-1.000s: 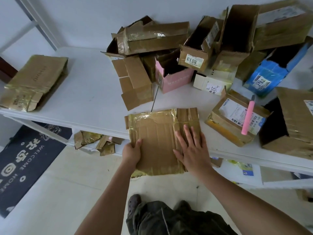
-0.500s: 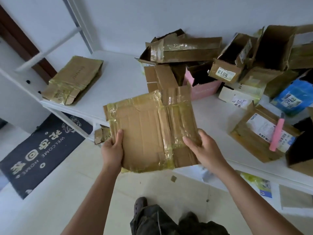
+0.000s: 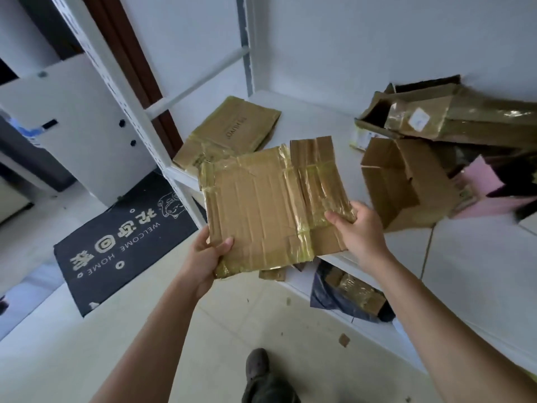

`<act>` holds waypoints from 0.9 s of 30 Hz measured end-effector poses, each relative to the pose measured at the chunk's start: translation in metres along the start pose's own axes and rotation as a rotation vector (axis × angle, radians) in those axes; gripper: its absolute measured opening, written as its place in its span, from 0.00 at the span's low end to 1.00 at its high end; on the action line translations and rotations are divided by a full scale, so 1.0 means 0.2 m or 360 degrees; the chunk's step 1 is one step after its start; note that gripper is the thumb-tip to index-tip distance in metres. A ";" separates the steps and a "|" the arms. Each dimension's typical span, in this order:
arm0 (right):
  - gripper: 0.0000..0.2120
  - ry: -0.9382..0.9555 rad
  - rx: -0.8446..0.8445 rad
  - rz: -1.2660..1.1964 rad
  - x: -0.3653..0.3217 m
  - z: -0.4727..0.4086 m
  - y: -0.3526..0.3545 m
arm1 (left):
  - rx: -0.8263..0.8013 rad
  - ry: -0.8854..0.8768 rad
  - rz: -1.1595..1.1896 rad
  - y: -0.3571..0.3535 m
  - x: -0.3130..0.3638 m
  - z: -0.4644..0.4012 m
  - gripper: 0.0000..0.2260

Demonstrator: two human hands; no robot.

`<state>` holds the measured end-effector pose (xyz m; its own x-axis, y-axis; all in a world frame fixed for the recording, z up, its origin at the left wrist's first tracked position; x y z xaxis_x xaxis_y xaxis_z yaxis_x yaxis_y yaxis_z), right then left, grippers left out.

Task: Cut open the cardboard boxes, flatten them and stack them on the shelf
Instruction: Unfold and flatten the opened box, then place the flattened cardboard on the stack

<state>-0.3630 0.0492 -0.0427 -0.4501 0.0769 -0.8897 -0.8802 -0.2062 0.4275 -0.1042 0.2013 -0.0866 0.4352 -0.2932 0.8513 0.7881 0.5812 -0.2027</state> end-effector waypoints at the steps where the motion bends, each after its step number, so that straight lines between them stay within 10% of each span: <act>1: 0.35 -0.0011 0.0020 0.0003 -0.04 -0.04 -0.07 | 0.0016 -0.0010 0.0004 0.05 0.05 -0.05 0.18; 10: 0.23 -0.0218 0.0027 -0.0800 -0.19 -0.35 -0.58 | 0.0138 -0.0060 0.0063 0.38 0.37 -0.48 0.17; 18: 0.17 0.0013 0.0379 -0.0521 -0.33 -0.75 -0.66 | 0.0149 -0.0313 -0.0565 0.34 0.57 -0.76 0.41; 27: 0.10 0.0427 0.0426 0.0062 -0.60 -1.39 -0.77 | 0.0145 -0.0561 -0.1097 0.15 0.61 -1.08 0.41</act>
<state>-0.1312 -0.1987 -0.0460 -0.4596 -0.1915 -0.8673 -0.8875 0.0607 0.4569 0.0659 0.0189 -0.0928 -0.3161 -0.3610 0.8774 0.7850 0.4198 0.4556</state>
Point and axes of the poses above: each hand's wrist, its own z-axis away from the middle knuckle, its own y-axis out of the back of the hand, x = y × z, the point moved 6 cm from there along -z, towards the middle knuckle, and after that the axes turned 4 degrees about -z, right-handed, at the moved point
